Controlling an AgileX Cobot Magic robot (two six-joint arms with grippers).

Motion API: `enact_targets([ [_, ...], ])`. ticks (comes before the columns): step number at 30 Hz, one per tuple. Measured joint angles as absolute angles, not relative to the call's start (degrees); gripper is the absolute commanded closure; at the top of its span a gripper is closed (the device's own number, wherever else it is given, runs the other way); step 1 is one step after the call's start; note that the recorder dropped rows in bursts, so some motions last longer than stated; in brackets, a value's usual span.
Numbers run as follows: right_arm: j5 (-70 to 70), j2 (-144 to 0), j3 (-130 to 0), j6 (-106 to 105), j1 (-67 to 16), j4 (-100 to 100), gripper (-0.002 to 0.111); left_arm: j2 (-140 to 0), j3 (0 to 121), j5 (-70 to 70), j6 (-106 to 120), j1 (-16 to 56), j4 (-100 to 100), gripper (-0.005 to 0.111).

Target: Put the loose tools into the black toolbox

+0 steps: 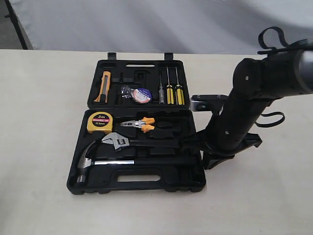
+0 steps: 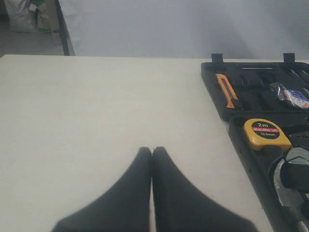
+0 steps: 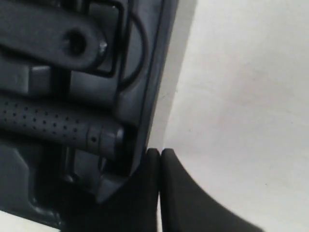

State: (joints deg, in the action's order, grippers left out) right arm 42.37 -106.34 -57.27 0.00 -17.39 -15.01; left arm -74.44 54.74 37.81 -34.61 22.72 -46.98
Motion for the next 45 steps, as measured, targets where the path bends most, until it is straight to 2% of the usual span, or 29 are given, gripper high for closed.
enact_targets([
  [22, 42.11, -106.08, -57.27, 2.59, -18.67, -13.81, 0.108, -74.44, 54.74, 37.81, -34.61, 22.72, -46.98, 0.105],
  [28, 43.78, -100.07, -57.27, 2.97, -13.28, -12.67, 0.108, -74.44, 54.74, 37.81, -34.61, 22.72, -46.98, 0.105],
  [39, 46.86, -77.82, -48.91, 2.97, 5.53, -6.54, 0.108, -74.44, 54.74, 37.81, -34.61, 22.72, -46.98, 0.105],
  [45, 46.37, -60.39, -42.14, 2.97, 7.58, -2.51, 0.108, -74.44, 54.74, 37.81, -34.61, 22.72, -46.98, 0.105],
])
